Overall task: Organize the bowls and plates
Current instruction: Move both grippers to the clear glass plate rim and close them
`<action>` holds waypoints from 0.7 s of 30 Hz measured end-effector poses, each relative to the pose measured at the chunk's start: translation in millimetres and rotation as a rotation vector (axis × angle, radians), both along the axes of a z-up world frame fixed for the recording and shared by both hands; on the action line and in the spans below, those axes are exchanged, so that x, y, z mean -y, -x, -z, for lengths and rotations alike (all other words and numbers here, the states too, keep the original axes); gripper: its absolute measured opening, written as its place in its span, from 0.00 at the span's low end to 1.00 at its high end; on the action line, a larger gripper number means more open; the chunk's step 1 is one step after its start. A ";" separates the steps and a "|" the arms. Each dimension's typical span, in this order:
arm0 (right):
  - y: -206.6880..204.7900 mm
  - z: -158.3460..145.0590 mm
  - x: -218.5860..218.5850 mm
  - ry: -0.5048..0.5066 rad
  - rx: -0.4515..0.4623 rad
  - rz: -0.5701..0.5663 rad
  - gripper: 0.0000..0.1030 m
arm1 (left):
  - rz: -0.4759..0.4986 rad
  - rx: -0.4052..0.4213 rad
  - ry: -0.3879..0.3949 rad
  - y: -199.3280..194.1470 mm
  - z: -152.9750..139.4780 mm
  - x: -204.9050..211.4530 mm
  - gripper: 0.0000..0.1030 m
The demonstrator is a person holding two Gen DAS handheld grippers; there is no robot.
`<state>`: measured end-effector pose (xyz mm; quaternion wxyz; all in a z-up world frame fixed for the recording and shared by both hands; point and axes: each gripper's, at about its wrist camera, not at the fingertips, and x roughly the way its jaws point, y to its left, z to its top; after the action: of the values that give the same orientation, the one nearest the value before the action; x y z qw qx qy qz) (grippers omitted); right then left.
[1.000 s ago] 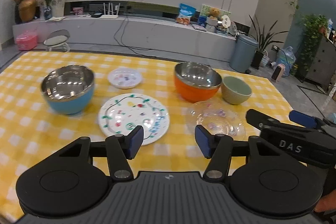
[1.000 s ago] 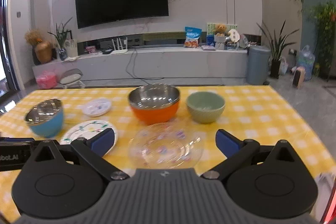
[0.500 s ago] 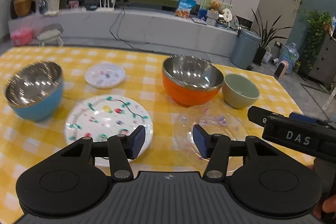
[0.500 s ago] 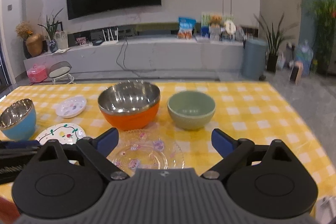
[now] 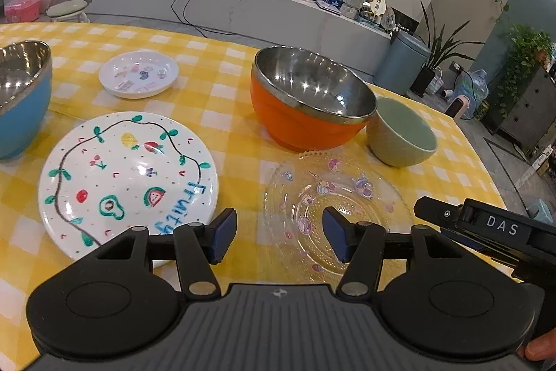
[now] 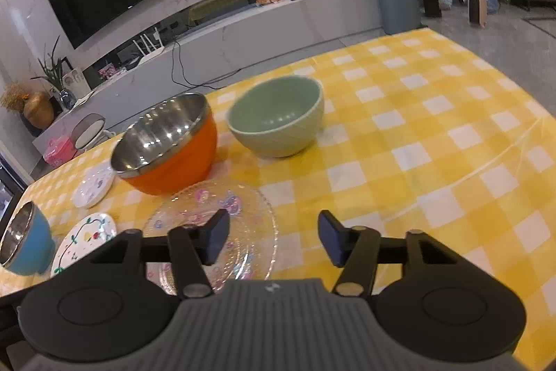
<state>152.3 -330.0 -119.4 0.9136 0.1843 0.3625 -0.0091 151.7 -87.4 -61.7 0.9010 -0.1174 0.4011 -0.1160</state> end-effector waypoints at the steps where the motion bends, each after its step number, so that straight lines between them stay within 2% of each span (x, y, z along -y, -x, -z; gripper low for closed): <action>1: -2.7 1.8 1.4 -0.007 0.001 0.001 0.48 | -0.002 -0.003 0.004 -2.0 1.5 -0.1 0.60; 3: -4.7 3.8 3.2 -0.017 -0.001 -0.002 0.45 | -0.007 -0.006 0.014 -4.7 4.6 -0.9 0.58; 9: -14.7 14.5 3.9 -0.024 -0.021 -0.020 0.44 | -0.018 -0.026 0.032 -13.3 13.0 -0.2 0.53; 14: -21.6 21.3 5.8 -0.061 -0.041 -0.013 0.36 | -0.014 -0.023 0.031 -16.7 17.1 4.1 0.47; 21: -23.6 24.2 5.0 -0.099 -0.046 -0.023 0.16 | -0.002 -0.016 0.039 -20.3 19.8 6.0 0.27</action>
<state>175.9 -335.0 -143.6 0.8948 0.2251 0.3853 0.0150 172.0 -93.4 -81.5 0.8955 -0.1361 0.4059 -0.1219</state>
